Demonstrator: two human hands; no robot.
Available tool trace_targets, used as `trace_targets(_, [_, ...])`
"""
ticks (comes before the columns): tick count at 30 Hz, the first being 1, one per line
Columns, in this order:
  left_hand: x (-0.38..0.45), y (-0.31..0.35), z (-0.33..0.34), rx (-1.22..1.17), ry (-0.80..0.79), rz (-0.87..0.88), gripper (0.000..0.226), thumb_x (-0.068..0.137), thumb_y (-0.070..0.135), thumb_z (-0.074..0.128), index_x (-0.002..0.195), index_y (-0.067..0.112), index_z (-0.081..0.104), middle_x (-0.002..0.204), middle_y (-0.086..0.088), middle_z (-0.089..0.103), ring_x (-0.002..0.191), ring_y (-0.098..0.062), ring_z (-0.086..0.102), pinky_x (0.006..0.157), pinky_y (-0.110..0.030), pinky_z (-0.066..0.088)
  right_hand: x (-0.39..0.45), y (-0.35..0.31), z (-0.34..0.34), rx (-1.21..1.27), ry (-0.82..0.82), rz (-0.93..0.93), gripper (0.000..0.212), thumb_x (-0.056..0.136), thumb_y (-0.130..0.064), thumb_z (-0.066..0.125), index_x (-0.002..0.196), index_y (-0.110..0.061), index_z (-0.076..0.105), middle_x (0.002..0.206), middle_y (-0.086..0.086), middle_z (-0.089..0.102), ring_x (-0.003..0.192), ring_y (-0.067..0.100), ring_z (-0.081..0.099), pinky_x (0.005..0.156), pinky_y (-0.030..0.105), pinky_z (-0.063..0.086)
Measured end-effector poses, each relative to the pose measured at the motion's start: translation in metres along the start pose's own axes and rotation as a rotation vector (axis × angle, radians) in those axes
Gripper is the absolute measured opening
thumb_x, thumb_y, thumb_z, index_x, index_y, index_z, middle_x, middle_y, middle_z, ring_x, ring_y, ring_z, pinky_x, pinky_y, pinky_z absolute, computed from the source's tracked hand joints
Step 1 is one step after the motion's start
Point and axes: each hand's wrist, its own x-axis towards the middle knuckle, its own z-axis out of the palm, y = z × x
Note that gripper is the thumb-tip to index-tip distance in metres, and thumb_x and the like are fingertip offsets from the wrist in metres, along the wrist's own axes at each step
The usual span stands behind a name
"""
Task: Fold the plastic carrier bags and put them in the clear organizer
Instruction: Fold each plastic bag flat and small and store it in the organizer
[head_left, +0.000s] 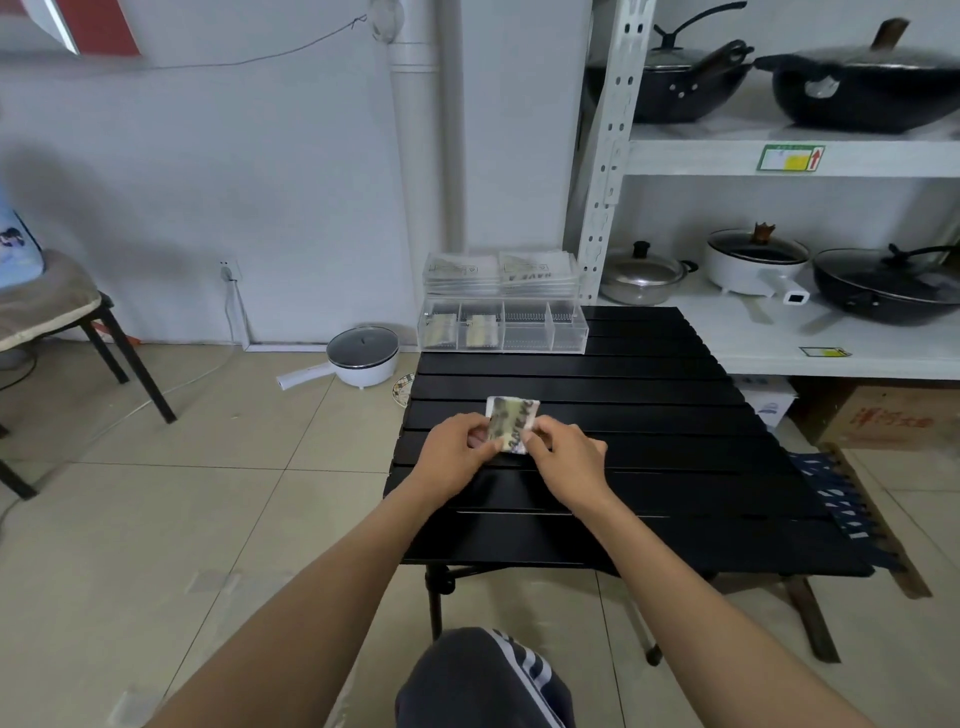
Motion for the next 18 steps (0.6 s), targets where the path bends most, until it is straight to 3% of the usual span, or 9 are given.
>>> trace_targets(4, [0.016, -0.001, 0.003, -0.047, 0.073, -0.136, 0.018, 0.086, 0.016, 0.065, 0.104, 0.013, 0.068, 0.088, 0.000, 0.068, 0.082, -0.014, 0.062, 0.079, -0.026, 0.047, 0.007, -0.009, 0.006, 0.055, 0.052, 0.047, 0.020, 0.096, -0.039, 0.050, 0.113, -0.030, 0.059, 0.090, -0.011, 0.065, 0.094, 0.014, 0.059, 0.089, 0.036, 0.032])
trace_targets(9, [0.026, -0.002, 0.007, 0.017, 0.087, -0.220, 0.020, 0.090, 0.023, 0.063, 0.108, 0.016, 0.065, 0.087, 0.004, 0.063, 0.083, -0.013, 0.060, 0.077, -0.028, 0.046, 0.009, -0.010, 0.018, -0.015, 0.109, 0.039, 0.023, 0.099, -0.033, 0.049, 0.116, -0.026, 0.063, 0.098, -0.004, 0.061, 0.091, 0.018, 0.059, 0.090, 0.038, 0.036])
trace_targets(14, [0.026, 0.001, 0.014, 0.123, 0.105, -0.225, 0.019, 0.094, 0.023, 0.053, 0.109, 0.017, 0.062, 0.097, 0.002, 0.067, 0.093, -0.017, 0.062, 0.077, -0.030, 0.045, 0.011, -0.012, 0.024, -0.192, 0.111, 0.019, 0.026, 0.103, -0.032, 0.043, 0.116, -0.024, 0.064, 0.106, 0.003, 0.058, 0.091, 0.021, 0.058, 0.087, 0.038, 0.037])
trace_targets(18, [0.026, -0.001, 0.020, 0.182, 0.159, -0.162, 0.040, 0.092, 0.020, 0.056, 0.131, 0.017, 0.046, 0.118, -0.006, 0.051, 0.092, -0.026, 0.061, 0.078, -0.035, 0.048, 0.013, -0.013, 0.028, -0.268, 0.125, 0.010, 0.025, 0.102, -0.029, 0.043, 0.117, -0.022, 0.062, 0.108, 0.004, 0.056, 0.093, 0.022, 0.058, 0.087, 0.038, 0.038])
